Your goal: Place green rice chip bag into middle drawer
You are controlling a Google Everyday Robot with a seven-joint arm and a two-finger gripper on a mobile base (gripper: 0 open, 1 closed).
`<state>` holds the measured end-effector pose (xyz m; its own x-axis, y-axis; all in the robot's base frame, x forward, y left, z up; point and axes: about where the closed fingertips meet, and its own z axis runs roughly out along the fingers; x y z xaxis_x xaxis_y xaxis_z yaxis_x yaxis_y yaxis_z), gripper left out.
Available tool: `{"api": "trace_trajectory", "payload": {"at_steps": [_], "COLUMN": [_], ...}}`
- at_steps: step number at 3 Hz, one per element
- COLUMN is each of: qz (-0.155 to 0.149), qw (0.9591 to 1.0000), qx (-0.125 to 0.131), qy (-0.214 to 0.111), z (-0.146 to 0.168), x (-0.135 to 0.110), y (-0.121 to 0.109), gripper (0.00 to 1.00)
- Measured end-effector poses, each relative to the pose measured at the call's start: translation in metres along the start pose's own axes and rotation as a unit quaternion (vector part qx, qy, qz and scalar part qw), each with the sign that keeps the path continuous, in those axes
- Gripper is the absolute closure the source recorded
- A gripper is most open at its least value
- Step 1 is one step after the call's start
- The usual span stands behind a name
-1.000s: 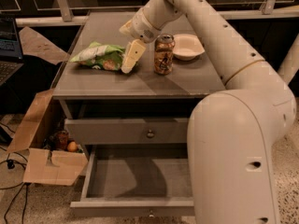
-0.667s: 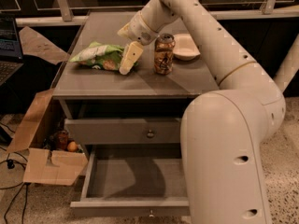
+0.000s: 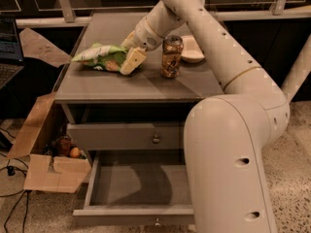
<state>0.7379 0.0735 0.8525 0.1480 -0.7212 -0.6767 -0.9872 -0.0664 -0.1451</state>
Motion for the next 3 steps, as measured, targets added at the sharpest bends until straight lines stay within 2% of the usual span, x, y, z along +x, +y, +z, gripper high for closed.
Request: {"api": "trace_trajectory", "payload": {"at_steps": [2,3], "qz": [0.0,0.0], "qw": [1.0,1.0], "qx": [0.0,0.0], "qy": [0.0,0.0], "z": [0.0001,0.0002], "x": [0.0,0.0], "y": [0.0,0.0], "gripper": [0.9,1.0]}}
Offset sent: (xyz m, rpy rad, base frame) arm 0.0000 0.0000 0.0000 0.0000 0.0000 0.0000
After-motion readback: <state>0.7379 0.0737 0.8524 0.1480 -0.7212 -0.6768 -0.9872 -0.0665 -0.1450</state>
